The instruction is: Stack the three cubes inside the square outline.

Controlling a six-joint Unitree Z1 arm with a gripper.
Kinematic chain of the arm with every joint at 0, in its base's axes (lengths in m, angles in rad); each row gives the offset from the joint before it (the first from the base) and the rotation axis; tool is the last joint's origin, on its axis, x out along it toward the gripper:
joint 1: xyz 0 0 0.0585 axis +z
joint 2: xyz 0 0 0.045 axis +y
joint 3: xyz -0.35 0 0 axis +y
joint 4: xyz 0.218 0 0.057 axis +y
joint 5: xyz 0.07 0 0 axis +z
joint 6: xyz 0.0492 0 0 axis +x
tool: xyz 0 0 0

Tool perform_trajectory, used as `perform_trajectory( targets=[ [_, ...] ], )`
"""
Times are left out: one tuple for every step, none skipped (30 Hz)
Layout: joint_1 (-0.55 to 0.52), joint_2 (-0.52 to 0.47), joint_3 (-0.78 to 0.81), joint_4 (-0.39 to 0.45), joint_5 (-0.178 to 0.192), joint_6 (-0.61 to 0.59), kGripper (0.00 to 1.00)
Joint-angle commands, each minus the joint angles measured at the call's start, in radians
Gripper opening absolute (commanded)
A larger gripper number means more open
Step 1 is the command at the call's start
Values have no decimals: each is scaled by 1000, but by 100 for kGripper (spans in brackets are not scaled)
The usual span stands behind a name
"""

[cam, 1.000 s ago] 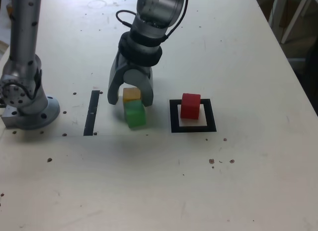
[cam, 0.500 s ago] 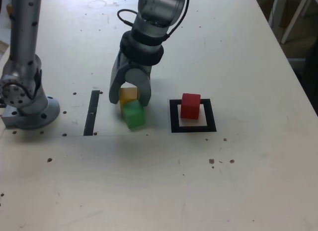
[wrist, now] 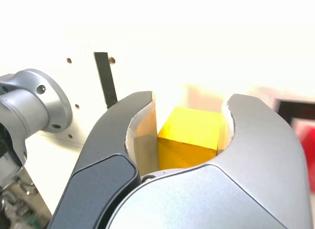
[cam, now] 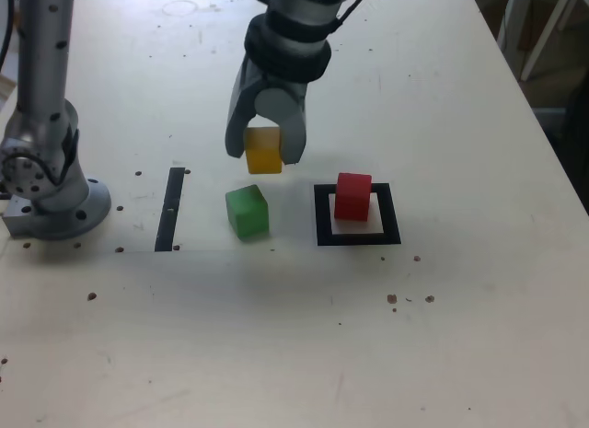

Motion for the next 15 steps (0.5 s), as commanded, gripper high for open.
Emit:
perform_trajectory(
  targets=[
    [-11,1,-45,24,3,2,28],
    [-16,5,-70,38,1,2,28],
    [-20,10,-93,49,-3,2,28],
    [-24,16,-113,57,-7,2,28],
    [-28,22,-131,63,-12,2,28],
    [-32,28,-148,67,-17,2,28],
    [-36,35,-165,71,-21,2,28],
    [-39,41,-180,74,-24,1,28],
    [-43,48,-195,77,-26,1,28],
    [-47,56,-211,81,-27,1,28],
    [-51,64,-227,86,-28,1,28],
    [-56,72,-242,91,-28,1,28],
    [-60,80,-257,95,-28,1,28],
    [-63,89,-271,99,-28,1,28],
    [-67,98,-283,102,-28,1,28]
  ],
)
